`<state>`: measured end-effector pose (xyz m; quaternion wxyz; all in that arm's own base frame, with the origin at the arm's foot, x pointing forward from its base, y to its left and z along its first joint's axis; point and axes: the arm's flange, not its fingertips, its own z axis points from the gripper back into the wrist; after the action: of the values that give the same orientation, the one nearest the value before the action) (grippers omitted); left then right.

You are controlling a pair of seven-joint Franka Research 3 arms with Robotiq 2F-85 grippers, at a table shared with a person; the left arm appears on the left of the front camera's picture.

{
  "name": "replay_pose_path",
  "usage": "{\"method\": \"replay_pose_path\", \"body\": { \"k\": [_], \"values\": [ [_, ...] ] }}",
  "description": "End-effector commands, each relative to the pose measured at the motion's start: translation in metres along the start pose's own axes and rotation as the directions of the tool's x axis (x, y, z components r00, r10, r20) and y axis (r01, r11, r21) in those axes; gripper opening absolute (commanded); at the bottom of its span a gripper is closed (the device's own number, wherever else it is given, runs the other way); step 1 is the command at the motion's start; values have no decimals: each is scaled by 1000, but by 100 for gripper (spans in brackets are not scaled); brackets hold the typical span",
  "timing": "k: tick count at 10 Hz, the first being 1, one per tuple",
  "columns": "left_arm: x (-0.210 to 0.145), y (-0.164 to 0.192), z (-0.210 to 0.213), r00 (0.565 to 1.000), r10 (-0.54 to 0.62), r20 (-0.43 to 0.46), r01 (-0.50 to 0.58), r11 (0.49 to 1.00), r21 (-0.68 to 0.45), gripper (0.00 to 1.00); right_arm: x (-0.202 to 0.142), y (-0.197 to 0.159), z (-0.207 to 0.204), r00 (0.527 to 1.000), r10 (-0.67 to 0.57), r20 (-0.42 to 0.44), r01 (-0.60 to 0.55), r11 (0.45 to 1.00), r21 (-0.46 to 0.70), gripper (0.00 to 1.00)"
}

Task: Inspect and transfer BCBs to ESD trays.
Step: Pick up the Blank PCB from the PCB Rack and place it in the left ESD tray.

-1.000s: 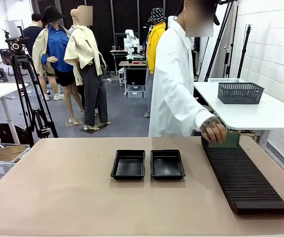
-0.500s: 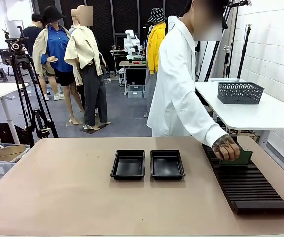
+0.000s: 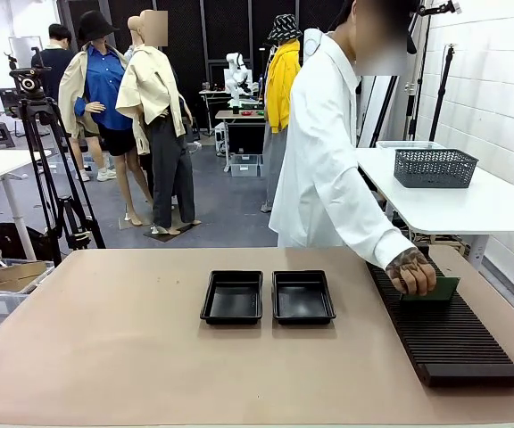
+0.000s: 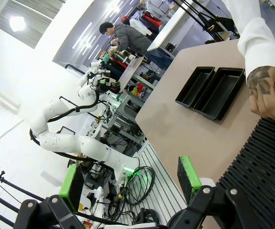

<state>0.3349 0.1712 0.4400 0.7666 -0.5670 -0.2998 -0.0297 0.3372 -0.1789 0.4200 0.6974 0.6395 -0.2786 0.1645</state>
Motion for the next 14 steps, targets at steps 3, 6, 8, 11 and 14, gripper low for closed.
{"method": "replay_pose_path", "body": {
  "k": [3, 6, 8, 11, 14],
  "values": [
    [-1, -1, 2, 1000, 6, 2, -6, 1000, -8, 100, -1, 0, -1, 1000, 1, 5, -1, 1000, 9, 100],
    [-1, -1, 2, 1000, 6, 2, -6, 1000, -8, 100, -1, 0, -1, 1000, 1, 5, -1, 1000, 9, 100],
    [-1, -1, 2, 1000, 6, 2, -6, 1000, -8, 100, -1, 0, -1, 1000, 1, 5, -1, 1000, 9, 100],
    [-1, -1, 2, 1000, 6, 2, -6, 1000, -8, 100, -1, 0, -1, 1000, 1, 5, -1, 1000, 9, 100],
    [-1, -1, 2, 1000, 6, 2, -6, 1000, -8, 100, -1, 0, -1, 1000, 1, 5, -1, 1000, 9, 100]
  ]
}}
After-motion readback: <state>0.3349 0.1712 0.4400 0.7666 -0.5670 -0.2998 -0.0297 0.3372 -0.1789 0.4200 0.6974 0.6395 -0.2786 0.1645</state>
